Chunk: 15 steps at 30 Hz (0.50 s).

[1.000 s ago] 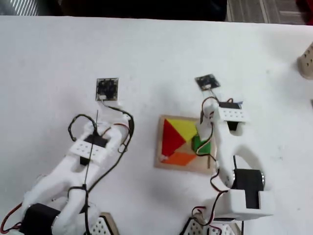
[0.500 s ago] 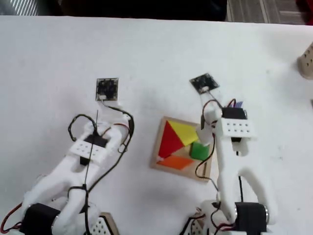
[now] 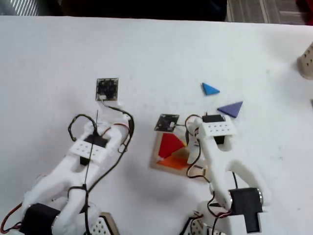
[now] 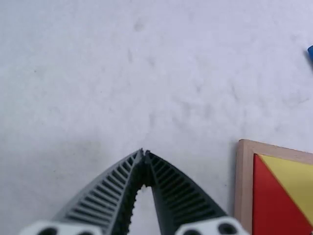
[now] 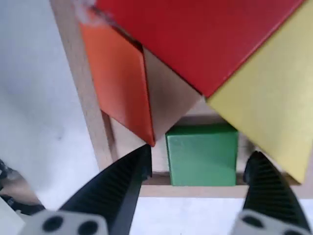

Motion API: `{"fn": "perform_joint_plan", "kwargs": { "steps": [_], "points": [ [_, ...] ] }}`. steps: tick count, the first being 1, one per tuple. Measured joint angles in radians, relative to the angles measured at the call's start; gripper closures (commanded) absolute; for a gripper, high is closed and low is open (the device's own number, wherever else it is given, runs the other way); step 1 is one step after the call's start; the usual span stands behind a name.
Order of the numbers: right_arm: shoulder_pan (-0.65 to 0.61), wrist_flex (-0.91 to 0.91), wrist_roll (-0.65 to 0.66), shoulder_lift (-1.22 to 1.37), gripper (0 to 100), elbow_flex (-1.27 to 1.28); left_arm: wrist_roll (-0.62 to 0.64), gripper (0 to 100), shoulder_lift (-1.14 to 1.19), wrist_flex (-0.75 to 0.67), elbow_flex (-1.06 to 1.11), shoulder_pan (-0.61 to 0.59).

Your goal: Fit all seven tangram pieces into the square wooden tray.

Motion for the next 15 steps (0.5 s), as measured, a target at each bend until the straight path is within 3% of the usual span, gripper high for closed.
{"fn": "perform_joint_plan", "kwargs": {
  "steps": [15],
  "points": [
    [0.097,-0.002,0.221,0.038,69.7,-0.014,0.0,98,0.0,0.0,0.0,0.0]
  ]
}}
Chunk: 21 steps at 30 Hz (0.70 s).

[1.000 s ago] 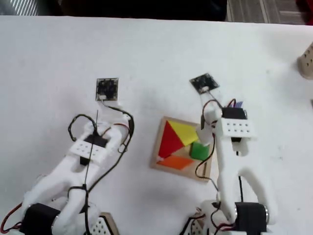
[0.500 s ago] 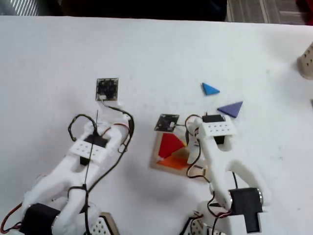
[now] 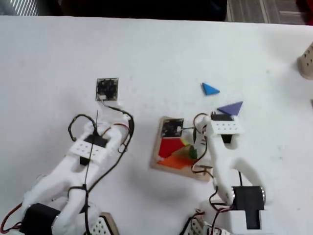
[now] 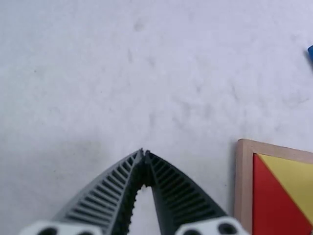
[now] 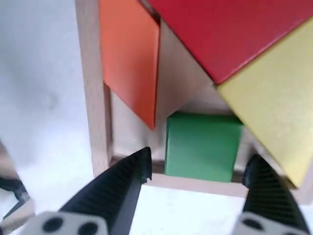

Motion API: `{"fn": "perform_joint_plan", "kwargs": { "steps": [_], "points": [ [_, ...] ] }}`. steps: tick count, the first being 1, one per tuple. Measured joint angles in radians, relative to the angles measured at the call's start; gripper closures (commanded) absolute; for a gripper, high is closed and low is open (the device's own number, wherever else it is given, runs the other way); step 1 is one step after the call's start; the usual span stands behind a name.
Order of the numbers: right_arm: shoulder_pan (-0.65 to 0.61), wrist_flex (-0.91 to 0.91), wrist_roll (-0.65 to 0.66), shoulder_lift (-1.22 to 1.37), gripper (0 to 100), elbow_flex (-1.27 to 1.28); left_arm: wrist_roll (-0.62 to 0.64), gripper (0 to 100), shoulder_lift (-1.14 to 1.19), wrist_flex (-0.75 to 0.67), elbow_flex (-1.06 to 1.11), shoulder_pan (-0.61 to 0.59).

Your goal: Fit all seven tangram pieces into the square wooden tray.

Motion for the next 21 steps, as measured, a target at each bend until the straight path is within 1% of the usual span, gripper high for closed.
{"fn": "perform_joint_plan", "kwargs": {
  "steps": [2,4,10,11,13,16,21],
  "points": [
    [0.002,-0.008,0.003,0.015,70.0,-0.008,0.0,98,0.0,0.0,0.0,0.0],
    [0.002,-0.009,-0.011,0.023,73.5,-0.015,0.0,98,0.0,0.0,0.0,0.0],
    [-0.003,-0.046,-0.091,0.031,97.7,-0.031,0.0,98,0.0,0.0,0.0,0.0],
    [-0.003,-0.06,-0.098,0.031,98.5,-0.032,0.0,98,0.0,0.0,0.0,0.0],
    [-0.006,-0.063,-0.107,0.032,96.5,-0.038,0.0,98,0.0,0.0,0.0,0.0],
    [-0.006,-0.064,-0.107,0.032,98.3,-0.041,0.0,98,0.0,0.0,0.0,0.0],
    [-0.006,-0.064,-0.12,0.032,98.1,-0.049,0.0,98,0.0,0.0,0.0,0.0]
  ]
}}
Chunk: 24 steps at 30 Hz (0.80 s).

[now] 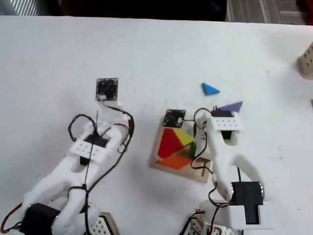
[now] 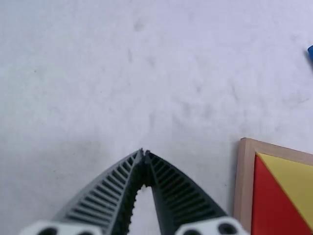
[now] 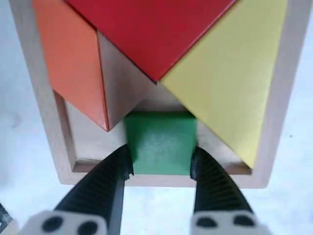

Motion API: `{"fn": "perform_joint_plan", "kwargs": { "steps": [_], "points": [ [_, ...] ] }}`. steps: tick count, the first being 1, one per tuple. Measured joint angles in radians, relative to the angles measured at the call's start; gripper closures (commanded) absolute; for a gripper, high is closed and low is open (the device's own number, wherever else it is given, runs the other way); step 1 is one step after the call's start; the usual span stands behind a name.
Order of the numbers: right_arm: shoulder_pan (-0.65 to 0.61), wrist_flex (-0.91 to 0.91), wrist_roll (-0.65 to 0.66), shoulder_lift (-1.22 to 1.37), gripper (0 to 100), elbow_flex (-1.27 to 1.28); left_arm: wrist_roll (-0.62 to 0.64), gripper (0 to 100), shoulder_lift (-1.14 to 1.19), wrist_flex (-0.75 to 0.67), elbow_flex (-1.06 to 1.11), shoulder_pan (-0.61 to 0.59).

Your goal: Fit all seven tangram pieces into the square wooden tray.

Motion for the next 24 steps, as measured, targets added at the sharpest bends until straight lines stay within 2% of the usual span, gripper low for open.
{"fn": "perform_joint_plan", "kwargs": {
  "steps": [9,12,17,24],
  "points": [
    [-0.008,0.143,-0.253,-0.112,98.1,-0.083,0.0,98,0.0,0.0,0.0,0.0],
    [-0.008,0.203,-0.302,-0.153,98.1,-0.103,0.0,98,0.0,0.0,0.0,0.0],
    [-0.009,0.213,-0.319,-0.161,98.1,-0.1,0.0,98,0.0,0.0,0.0,0.0],
    [-0.006,0.118,-0.327,-0.095,98.1,-0.046,0.0,98,0.0,0.0,0.0,0.0]
  ]
}}
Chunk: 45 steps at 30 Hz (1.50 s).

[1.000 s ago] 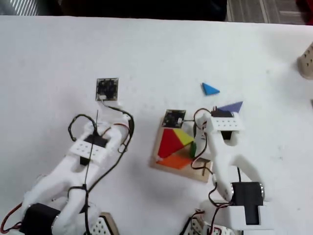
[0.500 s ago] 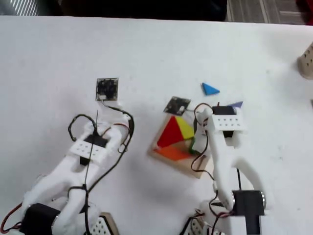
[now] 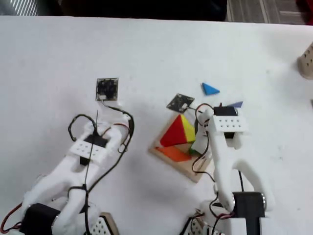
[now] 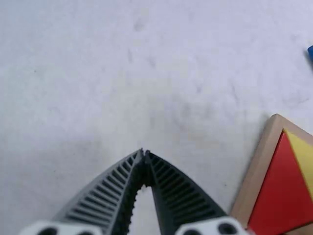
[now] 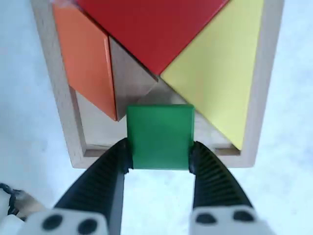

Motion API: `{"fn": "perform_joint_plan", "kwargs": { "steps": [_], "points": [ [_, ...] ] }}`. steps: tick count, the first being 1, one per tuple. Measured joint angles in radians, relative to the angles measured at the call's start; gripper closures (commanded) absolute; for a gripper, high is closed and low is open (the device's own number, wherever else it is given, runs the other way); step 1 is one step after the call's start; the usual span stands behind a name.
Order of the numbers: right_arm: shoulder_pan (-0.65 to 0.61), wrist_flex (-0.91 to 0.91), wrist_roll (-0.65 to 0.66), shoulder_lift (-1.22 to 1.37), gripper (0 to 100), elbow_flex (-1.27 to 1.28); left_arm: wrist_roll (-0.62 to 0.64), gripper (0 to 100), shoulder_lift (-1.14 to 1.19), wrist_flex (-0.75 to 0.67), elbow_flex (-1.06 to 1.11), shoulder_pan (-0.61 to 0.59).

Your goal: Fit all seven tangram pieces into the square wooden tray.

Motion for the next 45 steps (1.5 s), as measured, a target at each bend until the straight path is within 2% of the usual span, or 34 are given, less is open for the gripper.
{"fn": "perform_joint_plan", "kwargs": {
  "steps": [10,18,25,33,45],
  "points": [
    [0.005,-0.08,-0.008,0.084,98.1,0.018,0.0,98,0.0,0.0,0.0,0.0],
    [0.011,-0.034,-0.133,-0.006,98.1,0.025,0.0,98,0.0,0.0,0.0,0.0],
    [0.008,0.044,-0.318,-0.081,98.1,0.026,0.0,98,0.0,0.0,0.0,0.0],
    [0.008,0.002,-0.611,-0.034,98.1,0.026,0.0,98,0.0,0.0,0.0,0.0],
    [-0.008,-0.041,-0.634,0.029,97.6,0.026,0.0,98,0.0,0.0,0.0,0.0]
  ]
}}
